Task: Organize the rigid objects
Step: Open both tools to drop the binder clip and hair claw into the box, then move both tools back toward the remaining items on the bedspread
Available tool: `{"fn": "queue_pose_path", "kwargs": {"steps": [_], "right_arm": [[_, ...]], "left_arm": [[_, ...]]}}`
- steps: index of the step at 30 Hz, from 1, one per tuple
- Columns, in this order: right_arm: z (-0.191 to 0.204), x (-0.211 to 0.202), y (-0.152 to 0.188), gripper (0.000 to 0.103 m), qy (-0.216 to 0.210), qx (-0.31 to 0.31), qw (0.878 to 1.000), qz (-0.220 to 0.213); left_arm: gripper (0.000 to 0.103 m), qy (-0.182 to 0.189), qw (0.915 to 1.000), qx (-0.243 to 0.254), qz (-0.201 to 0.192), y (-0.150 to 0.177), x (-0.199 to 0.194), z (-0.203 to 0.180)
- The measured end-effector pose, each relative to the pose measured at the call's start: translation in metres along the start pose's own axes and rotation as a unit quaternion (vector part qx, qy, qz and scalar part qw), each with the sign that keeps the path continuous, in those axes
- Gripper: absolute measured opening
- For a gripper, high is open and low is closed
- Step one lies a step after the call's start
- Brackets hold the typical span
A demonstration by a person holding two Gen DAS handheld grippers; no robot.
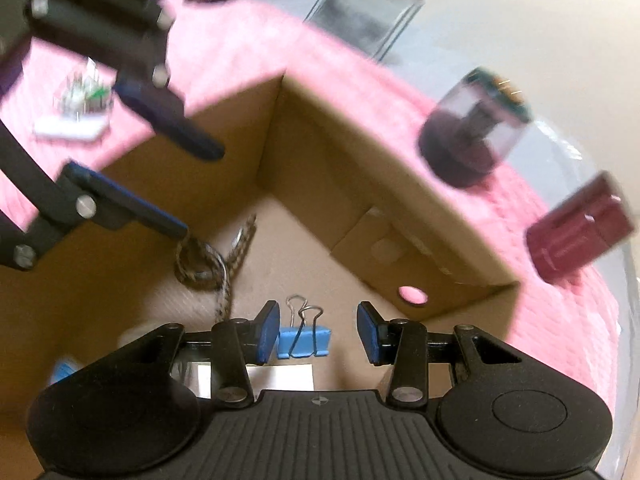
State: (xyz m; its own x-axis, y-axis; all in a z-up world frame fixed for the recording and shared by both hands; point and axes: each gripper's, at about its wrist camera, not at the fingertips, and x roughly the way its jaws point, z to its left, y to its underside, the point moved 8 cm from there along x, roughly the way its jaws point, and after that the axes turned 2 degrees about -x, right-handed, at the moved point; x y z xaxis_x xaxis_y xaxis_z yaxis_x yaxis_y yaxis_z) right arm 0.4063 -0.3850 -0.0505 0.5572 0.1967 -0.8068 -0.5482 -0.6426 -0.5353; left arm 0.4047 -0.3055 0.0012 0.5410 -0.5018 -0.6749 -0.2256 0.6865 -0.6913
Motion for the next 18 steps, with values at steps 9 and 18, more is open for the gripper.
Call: {"fn": "queue_pose_path", "kwargs": {"steps": [9,18], "right_arm": [[0.022,-0.126,-0.001,0.039,0.027,0.113,0.987,-0.109],[0.088,-0.223,0.001,0.041,0.024,0.191,0.959,-0.211]], "left_arm": [[0.034,-0.026,0.9908,-0.096,-0.091,0.004,-0.103,-0.001],[0.060,-0.057,0.9750,-0.164,-0.139,0.043,-0.203,-0.016]]}}
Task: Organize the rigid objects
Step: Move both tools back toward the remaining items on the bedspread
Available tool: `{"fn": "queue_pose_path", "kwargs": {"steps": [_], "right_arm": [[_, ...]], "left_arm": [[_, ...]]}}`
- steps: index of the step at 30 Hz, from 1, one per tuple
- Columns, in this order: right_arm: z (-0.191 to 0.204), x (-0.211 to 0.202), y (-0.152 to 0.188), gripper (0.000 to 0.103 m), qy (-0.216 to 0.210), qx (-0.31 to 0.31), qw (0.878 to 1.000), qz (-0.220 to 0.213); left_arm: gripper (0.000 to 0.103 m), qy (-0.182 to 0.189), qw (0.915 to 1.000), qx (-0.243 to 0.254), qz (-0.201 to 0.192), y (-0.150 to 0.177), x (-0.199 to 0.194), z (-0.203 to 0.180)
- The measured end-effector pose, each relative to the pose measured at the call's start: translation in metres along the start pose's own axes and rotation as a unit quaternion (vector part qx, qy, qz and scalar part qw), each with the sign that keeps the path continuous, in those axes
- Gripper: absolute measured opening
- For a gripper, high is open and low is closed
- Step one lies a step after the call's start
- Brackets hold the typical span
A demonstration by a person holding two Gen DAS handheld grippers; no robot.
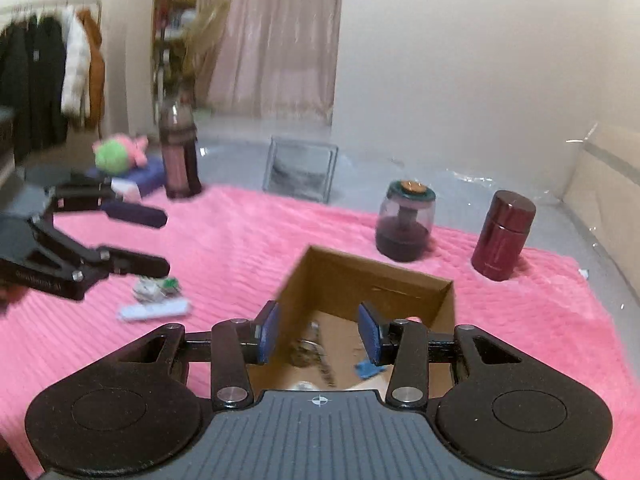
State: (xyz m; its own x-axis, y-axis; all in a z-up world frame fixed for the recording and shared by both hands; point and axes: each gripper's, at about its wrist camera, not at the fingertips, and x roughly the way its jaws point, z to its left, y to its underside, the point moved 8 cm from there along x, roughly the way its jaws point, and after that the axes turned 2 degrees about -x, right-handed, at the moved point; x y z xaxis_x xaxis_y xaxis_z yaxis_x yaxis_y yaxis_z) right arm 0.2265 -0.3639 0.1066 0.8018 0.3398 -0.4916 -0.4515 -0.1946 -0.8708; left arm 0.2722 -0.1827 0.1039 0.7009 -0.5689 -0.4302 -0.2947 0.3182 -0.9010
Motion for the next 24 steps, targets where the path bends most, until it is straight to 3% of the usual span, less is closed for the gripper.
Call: {"fn": "queue_pose_path", "kwargs": {"steps": [4,8,14,24], "right_arm": [[0.036,-0.027,0.002,0.054,-0.011,0.029,0.999,-0.037],[0.081,-0.042,0.011,0.064,-0.025,0.023,0.998,-0.055],[0.139,-0.041,0.034,0.076,-0.038,0.024,0.997,-0.060],[0.190,-0.016,0.067,0.079,-0.055,0.047,0.997,-0.029]], "left_arm": [[0.073,-0.021,0.9988,-0.043,-0.008,0.022,-0.044,0.009],[0.079,-0.050,0.9950,-0.083,-0.023,0.048,-0.088,0.020],[0.086,-0.115,0.9888,-0.093,-0.022,0.091,-0.148,0.043],[0.090,-0.163,0.9781,-0.129,-0.008,0.144,-0.188,0.067]]}}
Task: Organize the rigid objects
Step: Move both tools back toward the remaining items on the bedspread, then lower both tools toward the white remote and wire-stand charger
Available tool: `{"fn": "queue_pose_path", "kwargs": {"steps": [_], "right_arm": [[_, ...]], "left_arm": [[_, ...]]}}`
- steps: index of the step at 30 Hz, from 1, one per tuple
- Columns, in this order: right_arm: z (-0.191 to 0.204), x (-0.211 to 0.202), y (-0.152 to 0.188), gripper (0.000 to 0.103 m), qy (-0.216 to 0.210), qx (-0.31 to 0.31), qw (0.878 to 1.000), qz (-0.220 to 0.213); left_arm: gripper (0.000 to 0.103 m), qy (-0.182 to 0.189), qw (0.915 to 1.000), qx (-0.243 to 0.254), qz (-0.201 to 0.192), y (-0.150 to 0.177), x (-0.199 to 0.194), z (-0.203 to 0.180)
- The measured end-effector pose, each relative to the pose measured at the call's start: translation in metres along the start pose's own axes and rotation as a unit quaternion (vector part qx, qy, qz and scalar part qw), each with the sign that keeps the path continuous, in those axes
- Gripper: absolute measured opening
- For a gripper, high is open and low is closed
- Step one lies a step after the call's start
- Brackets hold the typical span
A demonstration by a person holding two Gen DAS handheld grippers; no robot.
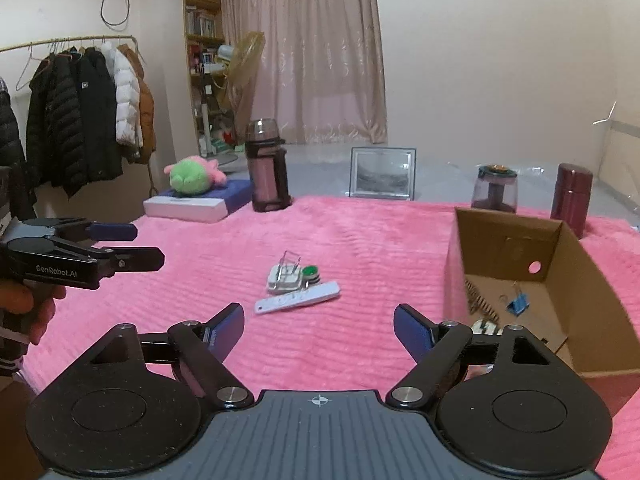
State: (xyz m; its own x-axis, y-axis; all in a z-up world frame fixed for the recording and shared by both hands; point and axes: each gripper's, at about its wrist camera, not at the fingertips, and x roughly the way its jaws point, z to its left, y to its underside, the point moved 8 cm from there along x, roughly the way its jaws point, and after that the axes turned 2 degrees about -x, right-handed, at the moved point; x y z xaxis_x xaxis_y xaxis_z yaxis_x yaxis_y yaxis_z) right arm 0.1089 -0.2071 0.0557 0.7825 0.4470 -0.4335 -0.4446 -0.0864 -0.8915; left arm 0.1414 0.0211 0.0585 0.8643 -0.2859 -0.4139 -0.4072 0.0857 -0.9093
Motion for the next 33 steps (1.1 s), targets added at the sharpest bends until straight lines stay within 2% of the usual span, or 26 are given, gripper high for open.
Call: {"fn": "queue_pose_path", "kwargs": {"steps": [7,16,33], "right_arm": [[0.017,0.019,0.012,0.079,-0.009,-0.008,1.000,0.023],[0.026,0.054,0.027,0.079,0.003,-0.021,0.999,0.045],[0.014,0.136,0.036,0.079,0.006,0.002,0.997,0.072]], "left_arm": [[0.090,-0.019,0.9995,-0.019,0.019,0.023,0.007,0.025],[0.090,-0.043,0.9975,-0.044,0.034,0.040,0.027,0.052],[0.089,-0.045,0.9966,-0.032,0.062,0.048,0.110,0.074]]}}
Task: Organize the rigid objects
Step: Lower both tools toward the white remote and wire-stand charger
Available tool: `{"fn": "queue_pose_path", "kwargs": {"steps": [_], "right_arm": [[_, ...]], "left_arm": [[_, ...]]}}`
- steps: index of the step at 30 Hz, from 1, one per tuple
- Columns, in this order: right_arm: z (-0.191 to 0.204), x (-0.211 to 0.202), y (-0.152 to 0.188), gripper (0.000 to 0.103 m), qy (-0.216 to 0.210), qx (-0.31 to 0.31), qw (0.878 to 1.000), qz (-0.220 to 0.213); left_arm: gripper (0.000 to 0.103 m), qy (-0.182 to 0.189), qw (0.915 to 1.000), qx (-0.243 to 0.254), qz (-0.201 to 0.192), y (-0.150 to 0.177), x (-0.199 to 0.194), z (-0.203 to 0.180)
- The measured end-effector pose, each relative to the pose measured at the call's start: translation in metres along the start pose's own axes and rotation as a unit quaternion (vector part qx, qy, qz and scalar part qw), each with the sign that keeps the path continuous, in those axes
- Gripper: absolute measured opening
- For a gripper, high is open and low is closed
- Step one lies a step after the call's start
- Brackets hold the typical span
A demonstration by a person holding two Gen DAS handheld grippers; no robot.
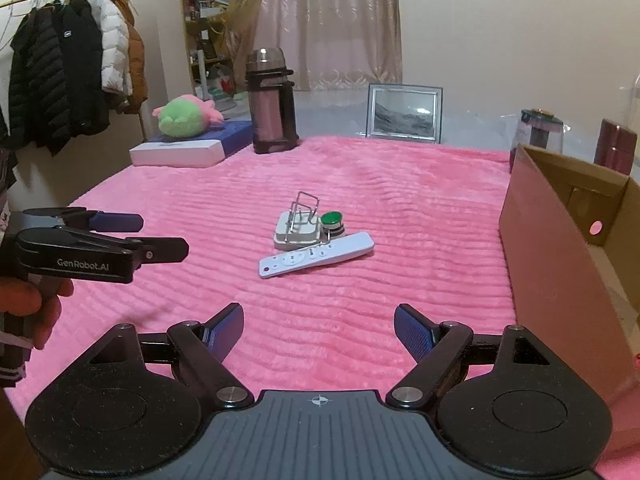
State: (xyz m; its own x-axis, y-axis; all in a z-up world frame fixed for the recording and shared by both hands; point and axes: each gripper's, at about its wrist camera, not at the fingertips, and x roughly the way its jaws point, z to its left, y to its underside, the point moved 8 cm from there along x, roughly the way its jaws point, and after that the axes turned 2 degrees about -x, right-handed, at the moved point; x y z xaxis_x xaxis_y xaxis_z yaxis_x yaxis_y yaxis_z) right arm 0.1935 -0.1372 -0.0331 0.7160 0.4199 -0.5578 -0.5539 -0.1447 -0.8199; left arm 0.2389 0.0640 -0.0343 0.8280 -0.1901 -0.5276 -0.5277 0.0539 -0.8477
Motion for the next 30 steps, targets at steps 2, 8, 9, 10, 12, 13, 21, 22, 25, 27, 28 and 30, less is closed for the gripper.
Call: {"fn": "queue_pose_path", "kwargs": {"steps": [2,8,9,10,12,13,21,22,25,27,28,30], "right_arm": [[-0.004,0.011,-0.001,0.079,0.001,0.006,1.000,0.001],[-0.016,0.046,-0.006,0.079,0.000,0.018,1.000,0.010],[-0.019,0.052,-0.007,0.079,-0.001,0.023,1.000,0.012],[-0.022,0.058,-0.008,0.079,-0.003,0.028,1.000,0.014],[-0.027,0.068,-0.010,0.079,0.000,0.034,0.999,0.017],[-0.028,0.072,-0.011,0.079,0.001,0.035,0.999,0.018],[-0.043,0.100,-0.011,0.079,0.012,0.045,0.999,0.025],[-0.044,0.103,-0.011,0.079,0.014,0.046,0.998,0.026],[-0.049,0.112,-0.009,0.079,0.018,0.051,0.998,0.029],[-0.052,0.116,-0.009,0.079,0.019,0.053,0.998,0.030],[-0.054,0.118,-0.009,0.079,0.019,0.053,0.998,0.030],[-0.056,0.120,-0.008,0.079,0.022,0.055,0.998,0.030]], "left_arm": [[0.089,0.002,1.0000,-0.001,0.002,-0.001,0.011,0.001],[0.086,0.016,0.9997,0.014,0.015,-0.006,0.049,-0.002],[0.085,0.022,0.9995,0.015,0.018,-0.006,0.055,-0.002],[0.084,0.026,0.9993,0.017,0.022,-0.006,0.061,-0.001],[0.081,0.033,0.9986,0.027,0.031,-0.005,0.075,-0.001],[0.080,0.037,0.9980,0.034,0.037,-0.003,0.081,-0.001],[0.068,0.082,0.9908,0.073,0.079,0.010,0.128,0.001],[0.067,0.087,0.9897,0.078,0.082,0.010,0.132,-0.001],[0.067,0.104,0.9850,0.102,0.092,0.012,0.144,-0.006],[0.065,0.118,0.9809,0.119,0.100,0.013,0.151,-0.011],[0.063,0.124,0.9788,0.126,0.104,0.014,0.155,-0.013],[0.057,0.132,0.9752,0.136,0.113,0.015,0.163,-0.016]]}}
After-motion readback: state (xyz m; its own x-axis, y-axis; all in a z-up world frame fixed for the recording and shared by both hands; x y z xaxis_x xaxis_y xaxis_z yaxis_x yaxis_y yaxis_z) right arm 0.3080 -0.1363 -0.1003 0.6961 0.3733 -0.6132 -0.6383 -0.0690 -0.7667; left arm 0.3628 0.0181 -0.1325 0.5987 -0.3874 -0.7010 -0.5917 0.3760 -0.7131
